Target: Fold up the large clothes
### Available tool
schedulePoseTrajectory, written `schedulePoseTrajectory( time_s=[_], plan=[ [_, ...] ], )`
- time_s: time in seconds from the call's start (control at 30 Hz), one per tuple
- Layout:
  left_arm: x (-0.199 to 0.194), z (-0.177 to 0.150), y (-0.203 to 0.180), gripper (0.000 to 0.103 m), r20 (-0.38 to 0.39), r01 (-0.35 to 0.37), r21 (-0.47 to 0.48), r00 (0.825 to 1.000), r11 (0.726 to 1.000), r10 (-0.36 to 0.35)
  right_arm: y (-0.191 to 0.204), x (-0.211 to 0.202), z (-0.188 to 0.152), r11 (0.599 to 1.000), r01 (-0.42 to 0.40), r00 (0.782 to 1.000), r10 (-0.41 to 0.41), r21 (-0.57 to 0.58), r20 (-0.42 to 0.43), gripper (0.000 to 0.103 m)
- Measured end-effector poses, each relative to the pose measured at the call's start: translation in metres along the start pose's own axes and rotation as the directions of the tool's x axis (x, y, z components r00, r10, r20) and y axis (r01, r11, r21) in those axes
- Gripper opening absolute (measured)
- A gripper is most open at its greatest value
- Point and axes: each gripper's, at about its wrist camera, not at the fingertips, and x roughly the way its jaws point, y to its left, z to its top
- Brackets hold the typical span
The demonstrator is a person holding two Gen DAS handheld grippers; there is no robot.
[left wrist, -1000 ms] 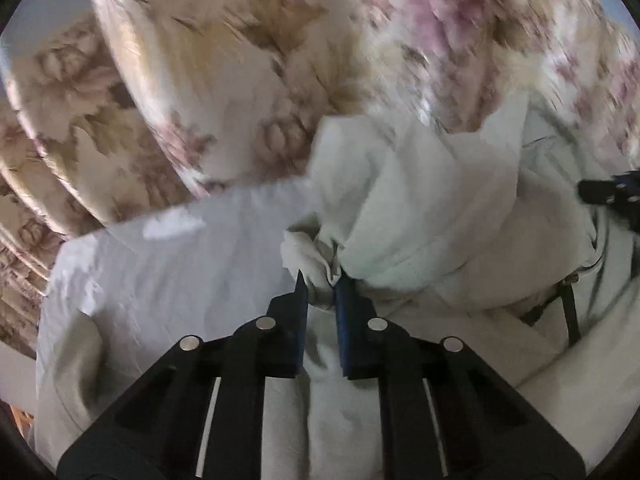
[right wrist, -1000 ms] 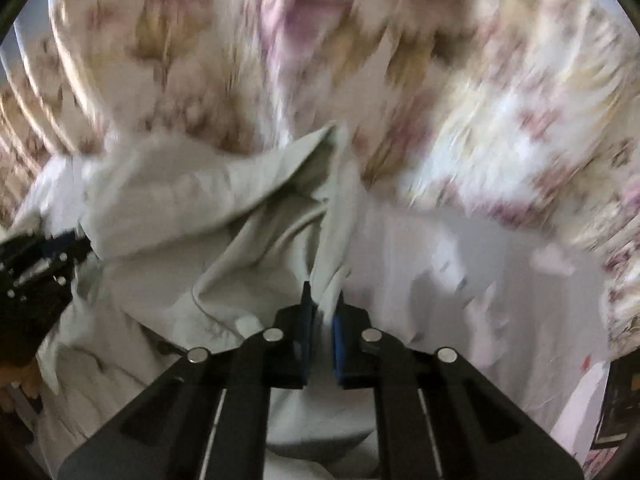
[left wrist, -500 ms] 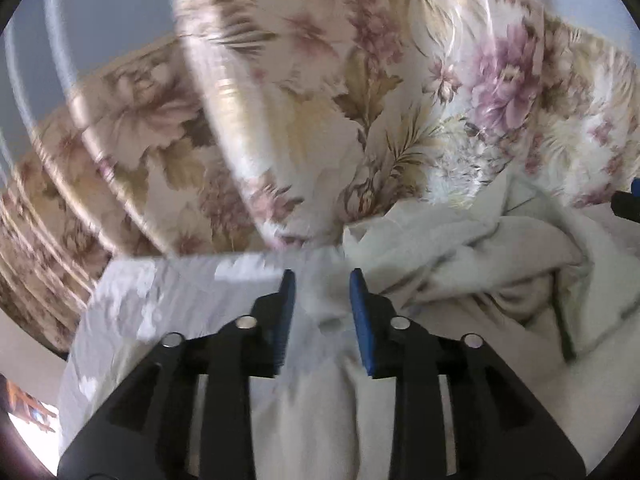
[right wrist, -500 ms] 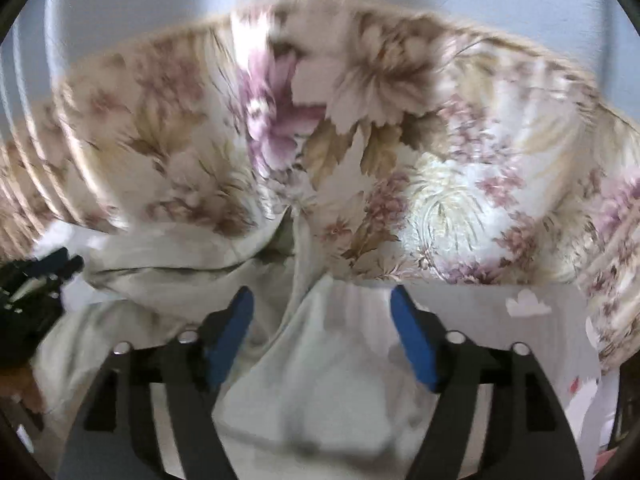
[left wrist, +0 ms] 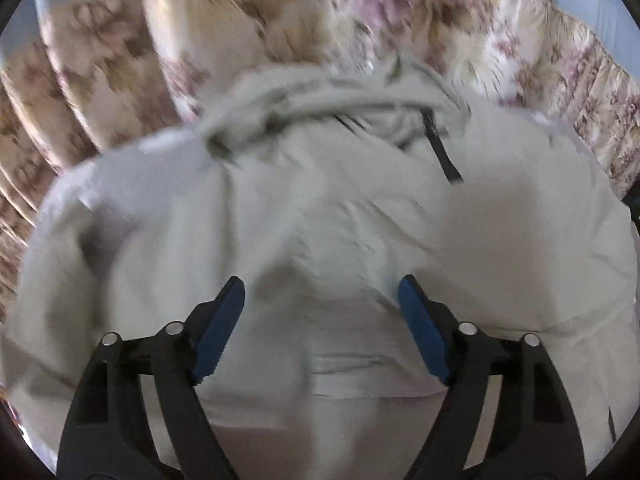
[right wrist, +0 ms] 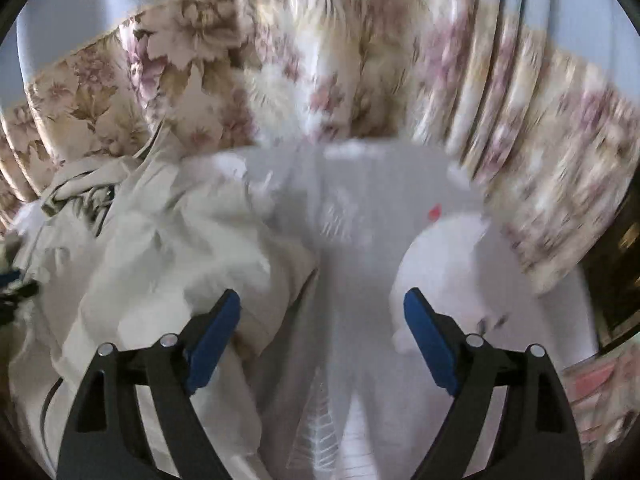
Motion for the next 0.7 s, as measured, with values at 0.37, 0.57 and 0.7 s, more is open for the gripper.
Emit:
schedulePoseTrajectory(
  time_s=[0.37,0.57,0.7],
  plan=[
    [0.017,-0.005,-0.005,0.056,0.027,0.012,-0.075,1.0,0.997,-0.01,0.037,0.053,0.002,0.99,-0.133,0.984,0.127,-0.041,-0.128,0.026],
    [-0.001,-0.001,-0.006,0.039,0.13,0.037,-0.103,0.991,0.994,-0.023,0.028,-0.014,0.006,0.996,-0.023,0.995,0.031,-0.086,0.09,0.004],
    [-0.001,-0.001,-0.034,0.038,0.181,-0.078,0.005,0.981,0.997,0.076,0.041,-0.037,0.004,0.974,0.11,0.979,-0.072,-0.197,0.191,0.004]
  ],
)
